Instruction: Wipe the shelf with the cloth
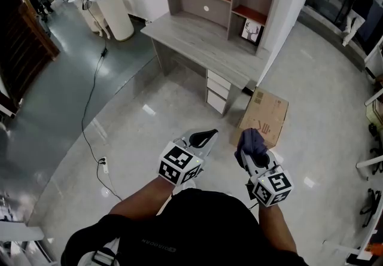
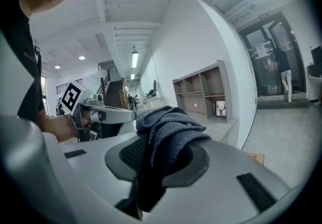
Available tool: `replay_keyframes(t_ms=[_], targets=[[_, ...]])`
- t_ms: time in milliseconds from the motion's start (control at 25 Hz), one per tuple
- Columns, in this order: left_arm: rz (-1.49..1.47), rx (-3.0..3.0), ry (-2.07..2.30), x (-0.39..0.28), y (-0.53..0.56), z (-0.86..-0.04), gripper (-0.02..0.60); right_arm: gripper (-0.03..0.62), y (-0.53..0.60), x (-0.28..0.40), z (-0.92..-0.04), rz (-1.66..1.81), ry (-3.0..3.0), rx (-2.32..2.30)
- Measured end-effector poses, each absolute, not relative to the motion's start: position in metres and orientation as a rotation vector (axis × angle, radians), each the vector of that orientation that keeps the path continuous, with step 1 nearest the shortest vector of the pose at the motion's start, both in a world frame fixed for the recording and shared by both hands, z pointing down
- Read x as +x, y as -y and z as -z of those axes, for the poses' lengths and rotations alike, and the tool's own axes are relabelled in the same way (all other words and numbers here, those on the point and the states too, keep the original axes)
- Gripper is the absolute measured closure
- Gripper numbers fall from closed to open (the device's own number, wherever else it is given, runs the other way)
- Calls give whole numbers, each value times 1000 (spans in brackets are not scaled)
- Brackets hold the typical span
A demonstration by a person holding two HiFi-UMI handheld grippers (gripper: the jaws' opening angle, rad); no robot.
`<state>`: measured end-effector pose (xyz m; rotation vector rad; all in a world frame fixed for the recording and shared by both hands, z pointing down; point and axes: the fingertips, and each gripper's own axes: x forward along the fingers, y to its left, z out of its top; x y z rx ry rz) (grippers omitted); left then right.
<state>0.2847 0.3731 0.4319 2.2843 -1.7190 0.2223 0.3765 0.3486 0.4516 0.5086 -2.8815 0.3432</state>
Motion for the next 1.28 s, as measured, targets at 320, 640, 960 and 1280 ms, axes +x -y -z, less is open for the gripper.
replay_keyframes(t_ms=[320, 640, 960, 1280], targets=[[-172, 2269, 1687, 279, -381, -435, 574, 502, -355, 369, -452, -435, 2902, 511], [-158, 2251, 1691, 256, -391, -439, 574, 499, -366, 345, -456, -422, 2894, 493], [-200, 2259, 1679, 224, -405, -447, 574, 499, -377, 314, -461, -443, 2869, 533], [-194, 2272, 1684, 191, -416, -447, 574, 499, -383, 286, -456, -403, 2874, 569]])
